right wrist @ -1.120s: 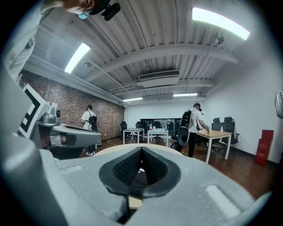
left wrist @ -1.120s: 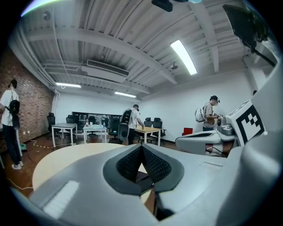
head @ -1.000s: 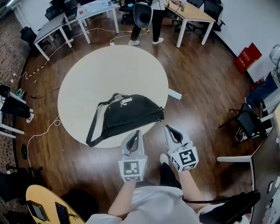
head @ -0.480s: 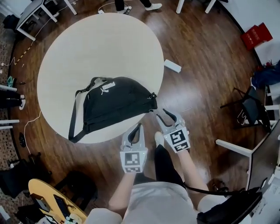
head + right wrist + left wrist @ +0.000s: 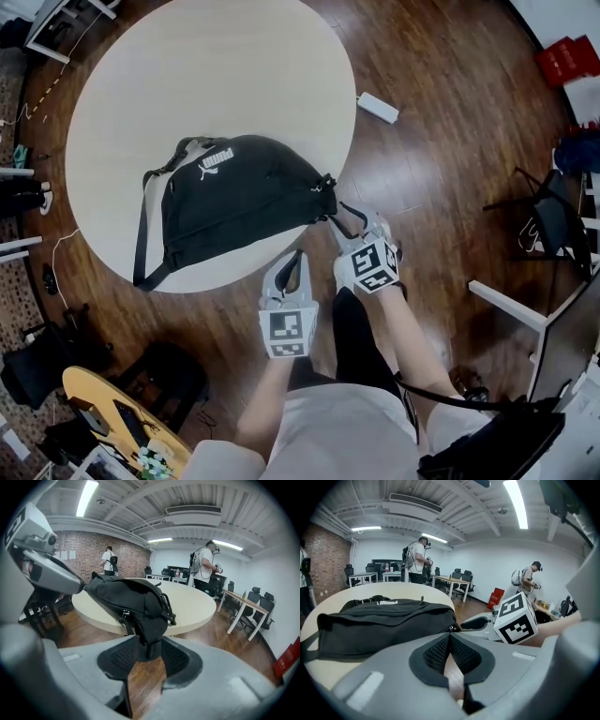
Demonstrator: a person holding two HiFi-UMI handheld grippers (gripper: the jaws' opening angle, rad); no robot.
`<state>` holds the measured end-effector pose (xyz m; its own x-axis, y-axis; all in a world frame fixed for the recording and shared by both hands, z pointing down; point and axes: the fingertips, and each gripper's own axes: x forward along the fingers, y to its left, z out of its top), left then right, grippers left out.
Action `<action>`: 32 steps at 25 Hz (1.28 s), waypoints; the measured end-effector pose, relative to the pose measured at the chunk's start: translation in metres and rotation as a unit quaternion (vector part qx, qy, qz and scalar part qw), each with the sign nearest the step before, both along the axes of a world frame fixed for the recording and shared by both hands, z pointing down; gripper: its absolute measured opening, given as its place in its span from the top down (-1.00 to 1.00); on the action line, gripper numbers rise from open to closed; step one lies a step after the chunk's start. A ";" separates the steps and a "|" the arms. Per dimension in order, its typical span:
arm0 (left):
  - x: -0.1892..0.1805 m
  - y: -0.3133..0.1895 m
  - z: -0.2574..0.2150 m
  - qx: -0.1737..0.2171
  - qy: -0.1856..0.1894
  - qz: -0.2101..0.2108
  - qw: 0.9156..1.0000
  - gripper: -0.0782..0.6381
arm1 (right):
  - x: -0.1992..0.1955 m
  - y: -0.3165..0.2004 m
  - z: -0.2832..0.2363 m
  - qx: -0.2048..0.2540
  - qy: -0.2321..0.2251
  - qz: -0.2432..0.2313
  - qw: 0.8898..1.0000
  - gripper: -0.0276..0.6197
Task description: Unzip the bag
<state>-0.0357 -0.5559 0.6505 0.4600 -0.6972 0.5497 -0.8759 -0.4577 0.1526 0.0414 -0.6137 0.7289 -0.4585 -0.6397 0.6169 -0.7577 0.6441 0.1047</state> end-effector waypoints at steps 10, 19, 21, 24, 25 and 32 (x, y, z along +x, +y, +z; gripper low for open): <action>0.002 -0.013 -0.009 0.009 0.032 -0.012 0.999 0.57 | -0.009 0.003 -0.043 -0.063 -0.091 -0.002 0.994 0.79; 0.012 -0.036 -0.028 -0.064 0.234 -0.047 0.969 -0.03 | -0.017 0.004 -0.093 -0.136 -0.136 0.003 0.981 0.80; 0.010 -0.043 -0.030 -0.087 0.300 -0.068 0.948 -0.03 | -0.019 0.004 -0.097 -0.138 -0.128 -0.003 0.982 0.80; 0.005 -0.051 -0.030 -0.111 0.367 -0.094 0.919 -0.01 | -0.019 0.003 -0.098 -0.140 -0.120 -0.006 0.983 0.80; 0.006 -0.052 -0.029 -0.119 0.381 -0.096 0.912 0.02 | -0.018 0.003 -0.098 -0.141 -0.118 -0.006 0.983 0.80; 0.018 -0.060 -0.018 -0.164 0.466 -0.108 0.863 0.24 | -0.020 0.005 -0.097 -0.149 -0.109 -0.009 0.983 0.80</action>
<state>-0.0175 -0.6161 0.6321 0.6875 -0.6993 0.1959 -0.3628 -0.0971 0.9268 0.0217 -0.6092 0.6319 -0.6109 -0.4355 0.6611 -0.7287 0.6357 -0.2546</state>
